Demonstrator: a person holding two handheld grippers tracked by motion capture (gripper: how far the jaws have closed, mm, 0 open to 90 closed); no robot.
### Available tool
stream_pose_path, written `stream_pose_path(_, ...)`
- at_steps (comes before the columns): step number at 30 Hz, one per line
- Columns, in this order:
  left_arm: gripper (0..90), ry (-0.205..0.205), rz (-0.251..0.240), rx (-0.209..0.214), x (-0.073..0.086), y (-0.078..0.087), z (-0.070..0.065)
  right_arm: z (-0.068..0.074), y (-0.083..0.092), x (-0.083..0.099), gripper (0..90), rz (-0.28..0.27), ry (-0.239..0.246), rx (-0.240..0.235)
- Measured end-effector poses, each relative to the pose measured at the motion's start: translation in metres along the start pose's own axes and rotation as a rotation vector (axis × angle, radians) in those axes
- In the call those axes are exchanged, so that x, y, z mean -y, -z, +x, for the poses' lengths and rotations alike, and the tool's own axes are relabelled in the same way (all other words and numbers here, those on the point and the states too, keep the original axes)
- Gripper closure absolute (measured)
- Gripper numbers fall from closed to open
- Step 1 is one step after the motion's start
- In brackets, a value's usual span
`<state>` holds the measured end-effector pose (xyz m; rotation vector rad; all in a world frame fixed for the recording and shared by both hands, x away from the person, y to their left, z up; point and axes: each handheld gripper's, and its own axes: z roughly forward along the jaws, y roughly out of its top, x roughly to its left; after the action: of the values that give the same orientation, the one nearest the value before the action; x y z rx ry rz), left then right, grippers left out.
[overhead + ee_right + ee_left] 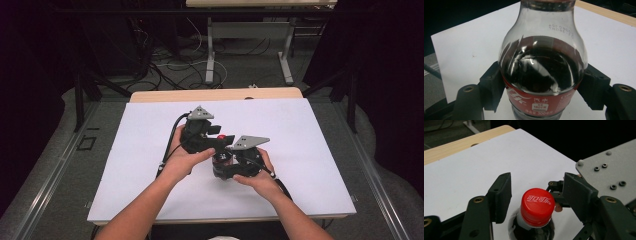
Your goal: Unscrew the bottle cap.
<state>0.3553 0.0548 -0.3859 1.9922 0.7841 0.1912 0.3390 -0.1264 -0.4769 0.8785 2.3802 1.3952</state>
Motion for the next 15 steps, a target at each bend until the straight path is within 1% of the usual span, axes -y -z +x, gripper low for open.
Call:
stream_pose_path(1, 40.5, -0.005, -0.007, 0.008, 0.001, 0.0, 0.001, 0.0, 0.0, 0.0, 29.8, 0.0, 0.0, 0.0)
stream_pose_path(2, 40.4, 0.001, -0.005, 0.023, 0.002, 0.0, 0.002, -0.001, 0.0, 0.0, 29.8, -0.006, 0.003, -0.004)
stream_pose_path(5, 40.8, -0.027, 0.006, 0.023, 0.004, -0.001, 0.007, 0.0, 0.0, 0.0, 29.8, -0.006, 0.007, -0.014)
stream_pose_path(7, 41.4, -0.018, 0.01, 0.023, 0.006, -0.003, 0.009, 0.0, 0.0, 0.0, 29.8, -0.006, 0.01, -0.012)
stream_pose_path(8, 41.1, -0.014, 0.007, 0.032, 0.007, -0.003, 0.01, 0.001, 0.0, 0.0, 29.8, -0.007, 0.011, -0.012)
stream_pose_path(10, 41.6, -0.023, 0.006, 0.043, 0.007, -0.004, 0.012, 0.001, -0.001, 0.0, 29.8, -0.005, 0.013, -0.014)
stream_pose_path(11, 41.6, -0.023, 0.005, 0.044, 0.007, -0.005, 0.012, 0.001, 0.0, 0.0, 29.8, 0.013, 0.019, -0.022)
stream_pose_path(13, 42.9, -0.026, 0.004, 0.055, 0.007, -0.006, 0.012, 0.001, -0.001, 0.0, 29.8, 0.0, 0.018, -0.017)
stream_pose_path(14, 43.6, -0.023, 0.006, 0.057, 0.007, -0.006, 0.012, 0.002, -0.001, 0.0, 29.8, 0.001, 0.016, -0.018)
stream_pose_path(15, 44.3, -0.029, 0.004, 0.064, 0.007, -0.007, 0.012, 0.002, -0.001, 0.0, 29.8, 0.0, 0.018, -0.02)
